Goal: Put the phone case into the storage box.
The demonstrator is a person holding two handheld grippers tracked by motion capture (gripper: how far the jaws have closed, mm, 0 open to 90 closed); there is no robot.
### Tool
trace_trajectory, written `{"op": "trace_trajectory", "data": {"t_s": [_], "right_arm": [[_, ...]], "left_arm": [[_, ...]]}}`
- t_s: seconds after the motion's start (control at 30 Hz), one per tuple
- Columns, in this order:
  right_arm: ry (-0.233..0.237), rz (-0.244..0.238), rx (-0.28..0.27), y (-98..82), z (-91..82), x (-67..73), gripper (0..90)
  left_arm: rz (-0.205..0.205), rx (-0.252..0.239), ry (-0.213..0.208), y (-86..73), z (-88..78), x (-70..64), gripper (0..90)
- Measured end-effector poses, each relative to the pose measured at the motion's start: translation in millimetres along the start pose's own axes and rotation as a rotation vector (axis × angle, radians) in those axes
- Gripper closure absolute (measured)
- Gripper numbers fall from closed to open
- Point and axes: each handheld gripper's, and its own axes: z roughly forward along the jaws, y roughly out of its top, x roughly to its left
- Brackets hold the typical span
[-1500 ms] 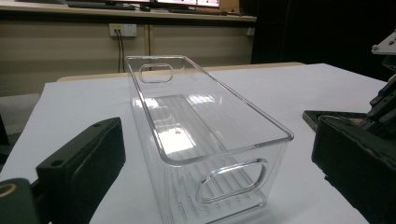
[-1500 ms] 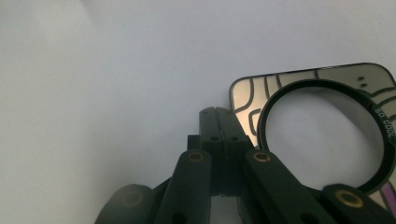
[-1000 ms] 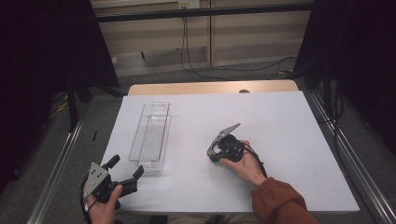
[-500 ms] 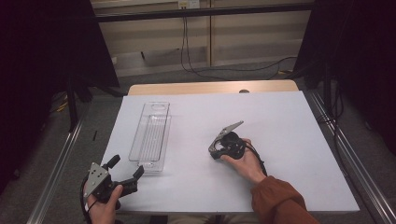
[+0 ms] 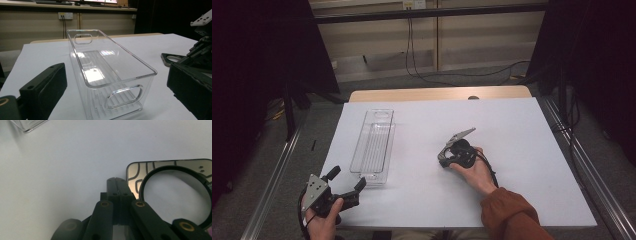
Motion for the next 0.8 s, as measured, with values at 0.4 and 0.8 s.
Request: {"op": "trace_trajectory", "data": {"t_s": [0.4, 0.8], "right_arm": [[-0.043, 0.004, -0.024, -0.5, -0.1, -3.2, 90.0], [-0.080, 0.022, -0.030, -0.9, -1.7, -6.2, 90.0]], "left_arm": [[0.003, 0.001, 0.002, -0.2, 0.1, -0.1, 2.8], [0.000, 0.000, -0.004, 0.0, -0.2, -0.3, 2.8]]}}
